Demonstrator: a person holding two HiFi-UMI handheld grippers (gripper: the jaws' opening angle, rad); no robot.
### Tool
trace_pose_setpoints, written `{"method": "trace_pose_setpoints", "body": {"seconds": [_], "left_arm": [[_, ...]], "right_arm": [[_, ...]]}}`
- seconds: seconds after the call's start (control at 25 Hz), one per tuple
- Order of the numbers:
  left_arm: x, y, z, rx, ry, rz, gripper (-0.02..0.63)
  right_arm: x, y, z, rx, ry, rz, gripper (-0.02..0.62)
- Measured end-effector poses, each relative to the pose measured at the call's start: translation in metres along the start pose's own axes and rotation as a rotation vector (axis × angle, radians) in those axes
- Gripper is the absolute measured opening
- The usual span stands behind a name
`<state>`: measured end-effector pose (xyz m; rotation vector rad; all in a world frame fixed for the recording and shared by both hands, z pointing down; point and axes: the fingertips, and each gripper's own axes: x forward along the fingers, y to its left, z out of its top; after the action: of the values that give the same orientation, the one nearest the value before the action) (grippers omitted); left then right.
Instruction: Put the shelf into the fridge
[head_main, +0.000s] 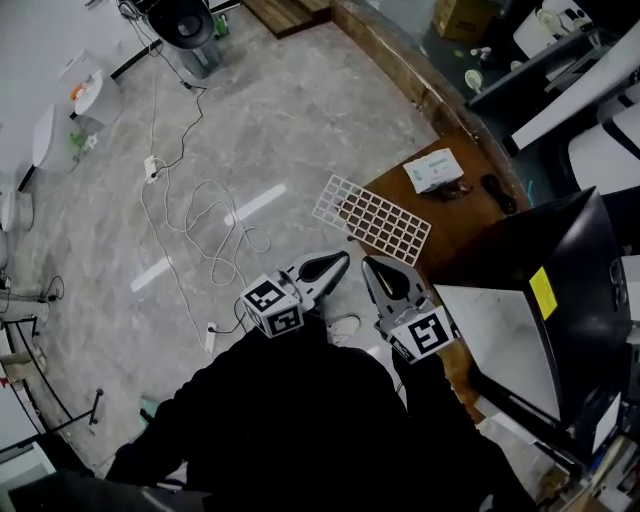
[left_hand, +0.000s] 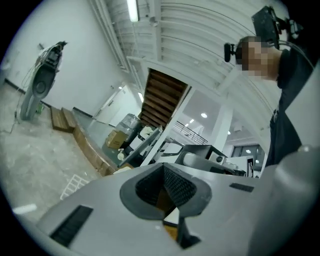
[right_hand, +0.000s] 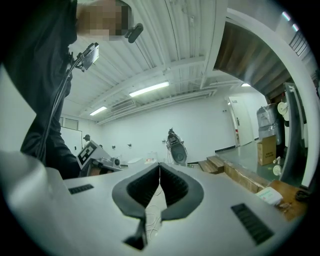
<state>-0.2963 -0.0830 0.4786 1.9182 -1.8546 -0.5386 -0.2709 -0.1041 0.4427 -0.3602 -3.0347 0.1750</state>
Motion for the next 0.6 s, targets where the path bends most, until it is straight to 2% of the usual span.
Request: {"method": "trace_pose_setpoints", "body": {"seconds": [0.28,0.4,0.48,0.6], "left_arm": [[0.009,0.093,-0.048,-0.291,-0.009,0.043,0.008],[0.015,0.127,-0.070,-0.372,-0.013,0.063,0.008],[0.016,0.151,-0.083,-0.453,-0.047,0.088,0.015],[0.015,0.185,-0.105,-0.593,-0.112,0.127,0.060]], "right_arm": [[0.040,-0.017,-0.031,0.036,0.060,-0.012,0.008],[0.057,-0.029,-0.054,0.061,0.086,-0.019,0.008],[0.070,-0.038,-0.067,0.077,0.094,-0.025,0.008],[0.087,-0.051,-0.089,0.097,0.098,-0.034,0.008]]}}
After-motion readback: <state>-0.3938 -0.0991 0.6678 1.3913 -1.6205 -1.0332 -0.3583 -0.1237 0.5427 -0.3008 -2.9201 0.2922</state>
